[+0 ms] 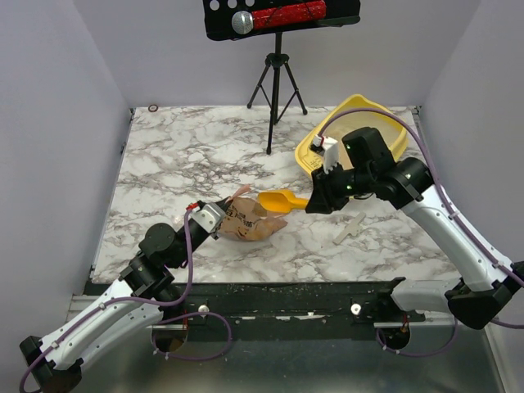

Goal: Fill the litter box with clean litter

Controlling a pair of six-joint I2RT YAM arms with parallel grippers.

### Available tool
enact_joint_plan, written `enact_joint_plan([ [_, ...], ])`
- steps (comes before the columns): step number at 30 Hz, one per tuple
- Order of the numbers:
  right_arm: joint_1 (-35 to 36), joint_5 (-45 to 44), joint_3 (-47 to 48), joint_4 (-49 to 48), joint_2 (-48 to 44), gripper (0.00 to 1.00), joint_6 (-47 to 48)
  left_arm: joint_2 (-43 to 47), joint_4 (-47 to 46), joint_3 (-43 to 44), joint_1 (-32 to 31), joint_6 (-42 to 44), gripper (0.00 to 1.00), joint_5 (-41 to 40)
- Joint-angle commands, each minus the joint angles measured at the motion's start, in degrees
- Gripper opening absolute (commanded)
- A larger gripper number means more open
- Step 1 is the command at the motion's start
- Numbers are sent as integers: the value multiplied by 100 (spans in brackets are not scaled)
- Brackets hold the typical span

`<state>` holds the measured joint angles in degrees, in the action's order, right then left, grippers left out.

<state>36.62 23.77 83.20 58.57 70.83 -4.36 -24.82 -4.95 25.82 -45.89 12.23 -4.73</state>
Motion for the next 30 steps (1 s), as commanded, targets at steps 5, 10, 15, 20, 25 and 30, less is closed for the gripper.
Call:
enact_joint_plan([
  [5,363,-66,320,428,475,0,269,30,-463,300,-17,34,0,-212],
  [10,653,22,311,550,467,0,375,12,-454,300,-17,34,0,-177],
  [15,838,-30,241,700,344,0,577,21,-454,300,-17,34,0,-98],
  [20,873,-92,188,682,449,0,516,47,-454,292,-17,34,0,68],
  [25,864,-275,293,463,993,0,-37,144,-533,257,-25,16,0,376],
  [30,724,-383,434,340,1521,0,-714,267,-621,169,-25,52,0,473],
])
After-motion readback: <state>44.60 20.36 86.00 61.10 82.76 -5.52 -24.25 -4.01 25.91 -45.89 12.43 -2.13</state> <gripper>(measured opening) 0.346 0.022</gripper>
